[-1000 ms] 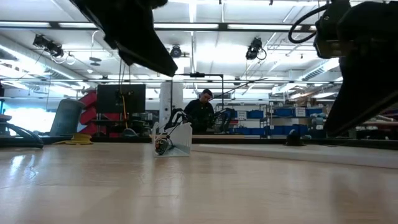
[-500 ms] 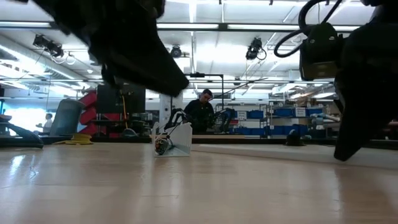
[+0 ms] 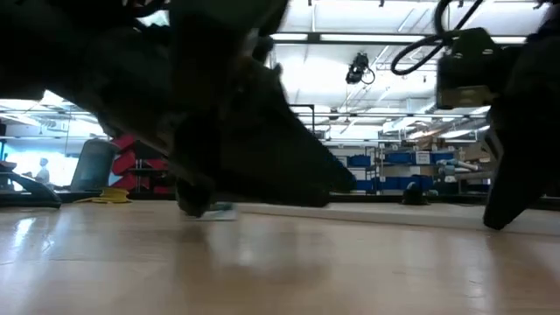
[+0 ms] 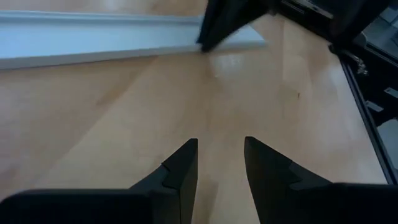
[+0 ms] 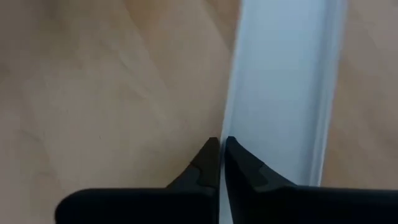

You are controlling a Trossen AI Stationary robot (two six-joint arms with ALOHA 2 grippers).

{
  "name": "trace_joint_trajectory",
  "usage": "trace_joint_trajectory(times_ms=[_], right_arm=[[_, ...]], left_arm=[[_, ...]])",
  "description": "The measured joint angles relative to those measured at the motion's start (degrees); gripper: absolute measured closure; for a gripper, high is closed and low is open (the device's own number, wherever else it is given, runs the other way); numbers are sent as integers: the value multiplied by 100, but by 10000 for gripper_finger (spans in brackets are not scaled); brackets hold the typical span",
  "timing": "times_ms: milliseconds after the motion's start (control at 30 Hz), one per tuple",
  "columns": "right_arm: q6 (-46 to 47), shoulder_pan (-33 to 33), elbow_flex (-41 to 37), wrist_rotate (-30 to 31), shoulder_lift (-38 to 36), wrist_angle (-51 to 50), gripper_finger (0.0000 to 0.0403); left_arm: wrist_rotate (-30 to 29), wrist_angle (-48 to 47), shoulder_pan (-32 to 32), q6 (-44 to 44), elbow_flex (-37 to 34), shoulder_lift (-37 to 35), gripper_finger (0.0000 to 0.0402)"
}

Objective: Ziptie cables
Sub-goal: Close the white cable duct

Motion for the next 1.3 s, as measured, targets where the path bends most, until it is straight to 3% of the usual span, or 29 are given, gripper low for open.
trace_joint_trajectory(times_ms=[233,567,767,900,1033,1200,1300], right_arm=[[670,704,-17,1942,-708,46,402],[469,1268,-23,3158,-1254,755,402],[1,1367,-12,3966,-1301,1382,402],[-108,1334,-12,3581,-1302,1276,402],[-68,1192,-10,2739,-1300,825,402],[-334,850,-7,1485,-1081,725,403],[-723,713,-2,1202,-730,710,403]], left_arm=[[-62,308,20,34,416,388,296],[-163,1107,278,387,474,418,296],[-182,2073,339,1129,474,424,296],[-183,2311,280,1365,474,426,296],[-220,2345,91,1411,474,433,296],[-1035,2150,-230,1808,492,433,308],[-1257,1587,-349,1841,650,433,320]])
